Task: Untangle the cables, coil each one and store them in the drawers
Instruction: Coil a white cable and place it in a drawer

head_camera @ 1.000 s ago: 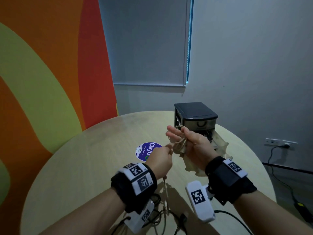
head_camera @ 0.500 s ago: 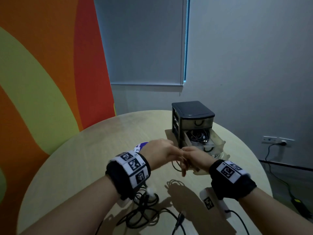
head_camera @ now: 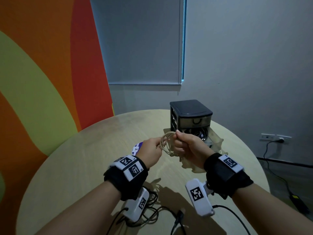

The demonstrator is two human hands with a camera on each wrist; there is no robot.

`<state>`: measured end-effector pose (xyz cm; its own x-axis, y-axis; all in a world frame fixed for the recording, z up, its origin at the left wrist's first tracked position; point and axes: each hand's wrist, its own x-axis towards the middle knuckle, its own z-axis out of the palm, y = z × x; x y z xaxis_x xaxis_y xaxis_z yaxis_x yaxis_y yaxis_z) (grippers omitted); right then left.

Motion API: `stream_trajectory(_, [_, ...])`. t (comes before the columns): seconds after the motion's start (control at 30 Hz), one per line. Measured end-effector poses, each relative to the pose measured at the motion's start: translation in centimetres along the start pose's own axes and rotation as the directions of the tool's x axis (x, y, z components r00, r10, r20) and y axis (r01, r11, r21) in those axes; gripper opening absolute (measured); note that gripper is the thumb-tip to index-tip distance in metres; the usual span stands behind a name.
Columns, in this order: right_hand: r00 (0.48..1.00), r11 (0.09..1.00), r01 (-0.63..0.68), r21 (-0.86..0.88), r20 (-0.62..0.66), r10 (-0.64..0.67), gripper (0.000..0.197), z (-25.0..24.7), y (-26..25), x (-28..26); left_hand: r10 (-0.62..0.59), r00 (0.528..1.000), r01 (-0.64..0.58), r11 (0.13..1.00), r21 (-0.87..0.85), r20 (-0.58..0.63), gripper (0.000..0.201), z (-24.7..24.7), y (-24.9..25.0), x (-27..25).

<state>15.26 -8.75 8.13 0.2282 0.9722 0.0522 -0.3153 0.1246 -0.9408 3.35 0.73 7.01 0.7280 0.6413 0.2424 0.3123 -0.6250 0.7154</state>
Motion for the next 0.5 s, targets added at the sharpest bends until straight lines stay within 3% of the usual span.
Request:
stream_trajectory(0.17, [0.998,0.999,0.019,0.046,-0.056,-0.016,0.034,-0.1,0.0,0.0,-0.061,0.989,0.051,0.996,0.074,0.137,0.033,-0.2,0.9,-0.3])
stream_trajectory(0.37, [0.987,0.999,0.045,0.029,-0.158,-0.040,0.037,-1.0,0.1,0.0,0.002,0.987,-0.030,0.984,0.173,0.160,0.027,-0.7,1.4,-0.1])
stream_trajectory(0.5, [0.959,0.994,0.068,0.088,-0.280,-0.041,0.035,-1.3,0.4,0.5,0.042,0.971,-0.142,0.894,0.425,0.237,0.027,-0.4,2.2,-0.7])
